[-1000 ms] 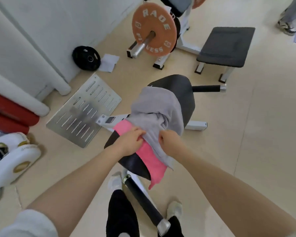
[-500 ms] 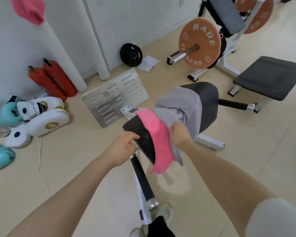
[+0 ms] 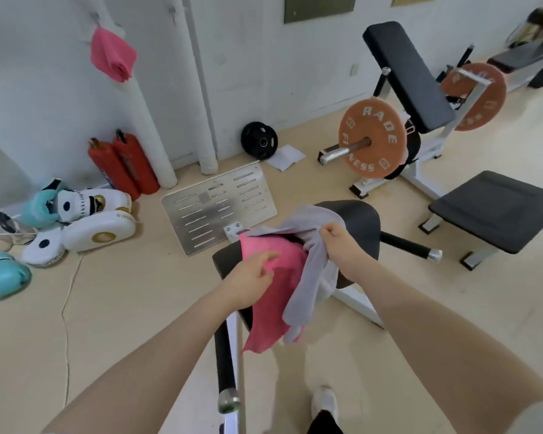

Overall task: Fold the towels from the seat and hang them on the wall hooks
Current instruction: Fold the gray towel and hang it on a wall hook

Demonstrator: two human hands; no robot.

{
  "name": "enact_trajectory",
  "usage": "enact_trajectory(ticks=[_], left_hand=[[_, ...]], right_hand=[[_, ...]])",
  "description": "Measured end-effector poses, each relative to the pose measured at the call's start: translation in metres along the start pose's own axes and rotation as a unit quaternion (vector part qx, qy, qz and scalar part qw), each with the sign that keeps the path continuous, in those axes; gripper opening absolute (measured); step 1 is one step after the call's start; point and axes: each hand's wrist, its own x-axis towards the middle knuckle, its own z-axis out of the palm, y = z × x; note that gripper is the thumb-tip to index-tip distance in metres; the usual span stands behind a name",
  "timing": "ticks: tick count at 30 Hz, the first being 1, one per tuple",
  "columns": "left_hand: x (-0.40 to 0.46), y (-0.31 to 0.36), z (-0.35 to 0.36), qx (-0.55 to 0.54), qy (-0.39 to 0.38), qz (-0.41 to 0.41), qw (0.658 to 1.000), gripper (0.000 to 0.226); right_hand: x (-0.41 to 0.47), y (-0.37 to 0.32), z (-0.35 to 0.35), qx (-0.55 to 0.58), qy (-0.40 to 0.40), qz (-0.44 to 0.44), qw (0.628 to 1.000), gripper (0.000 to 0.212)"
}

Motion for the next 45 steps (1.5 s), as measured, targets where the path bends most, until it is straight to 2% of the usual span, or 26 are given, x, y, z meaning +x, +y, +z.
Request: enact_trajectory(ticks=[4,8,10,12,13,15,17,20,24,27,29,30,32,34,36,37,39,40,41,42,44,45], left_hand=[[0.049,0.042,0.020,-0.006,0.067,-0.006,0.998,0.062],[0.091,0.086,0.025,0.025,0.129,-0.008,0.991,0.064],[0.108,0.098,0.028,-0.030,0.125,-0.008,0.992,0.050],[0.122,0.102,0.031,-0.071,0.135,0.002,0.988,0.017],[0.127,0.103,0.032,-0.085,0.144,-0.010,0.986,0.017],[0.133,0.103,0.032,-0.124,0.155,-0.049,0.979,0.011],[0.135,0.098,0.027,-0.116,0.154,-0.092,0.977,0.005],[0.135,0.081,0.019,-0.057,0.170,-0.111,0.977,0.030],[0.131,0.086,0.008,-0.175,0.263,-0.058,0.947,0.035],[0.134,0.106,0.002,-0.268,0.289,-0.054,0.918,0.032],[0.132,0.119,0.002,-0.365,0.265,-0.073,0.890,0.032],[0.129,0.124,0.003,-0.438,0.227,-0.088,0.865,0.032],[0.118,0.131,0.005,-0.536,0.094,-0.123,0.830,0.027],[0.108,0.132,0.006,-0.533,-0.013,-0.135,0.835,0.018],[0.107,0.125,0.002,-0.500,-0.025,-0.155,0.852,0.016],[0.109,0.119,0.001,-0.435,-0.015,-0.178,0.882,0.018],[0.118,0.100,0.000,-0.177,-0.010,-0.228,0.957,0.020],[0.124,0.088,0.002,-0.020,0.004,-0.234,0.972,0.025],[0.129,0.075,0.005,0.108,0.034,-0.228,0.967,0.029],[0.133,0.063,0.008,0.156,0.075,-0.234,0.957,0.030],[0.140,0.050,0.016,0.160,0.138,-0.240,0.948,0.025],[0.144,0.047,0.020,0.163,0.154,-0.231,0.947,0.022]], right_hand=[[0.028,-0.017,-0.041,0.011,-0.081,0.002,0.997,0.025],[0.049,-0.035,-0.092,0.199,-0.185,0.003,0.962,0.023],[0.051,-0.048,-0.110,0.227,-0.244,-0.035,0.942,0.017],[0.052,-0.056,-0.121,0.221,-0.308,-0.067,0.923,0.010],[0.053,-0.057,-0.125,0.224,-0.325,-0.071,0.916,0.015],[0.059,-0.059,-0.135,0.259,-0.327,-0.074,0.906,0.024],[0.064,-0.058,-0.147,0.314,-0.306,-0.077,0.895,0.031],[0.074,-0.053,-0.170,0.406,-0.243,-0.072,0.878,0.035],[0.083,-0.046,-0.187,0.448,-0.195,-0.033,0.872,0.034],[0.087,-0.040,-0.190,0.391,-0.176,-0.007,0.903,0.029],[0.089,-0.035,-0.185,0.316,-0.167,0.007,0.934,0.022],[0.089,-0.031,-0.181,0.289,-0.173,0.025,0.941,0.020],[0.089,-0.021,-0.176,0.267,-0.217,0.083,0.935,0.020],[0.090,-0.016,-0.176,0.257,-0.269,0.107,0.922,0.023],[0.098,-0.014,-0.177,0.238,-0.264,0.108,0.929,0.025],[0.103,-0.013,-0.176,0.214,-0.230,0.104,0.944,0.025],[0.113,-0.008,-0.170,0.113,-0.135,0.060,0.983,0.020],[0.118,-0.004,-0.166,0.041,-0.101,0.020,0.994,0.015],[0.122,-0.001,-0.161,-0.024,-0.090,-0.016,0.996,0.008],[0.127,0.003,-0.154,-0.074,-0.089,-0.042,0.992,0.010],[0.140,0.011,-0.140,-0.120,-0.085,-0.060,0.987,0.028],[0.147,0.014,-0.134,-0.134,-0.075,-0.067,0.986,0.030]])
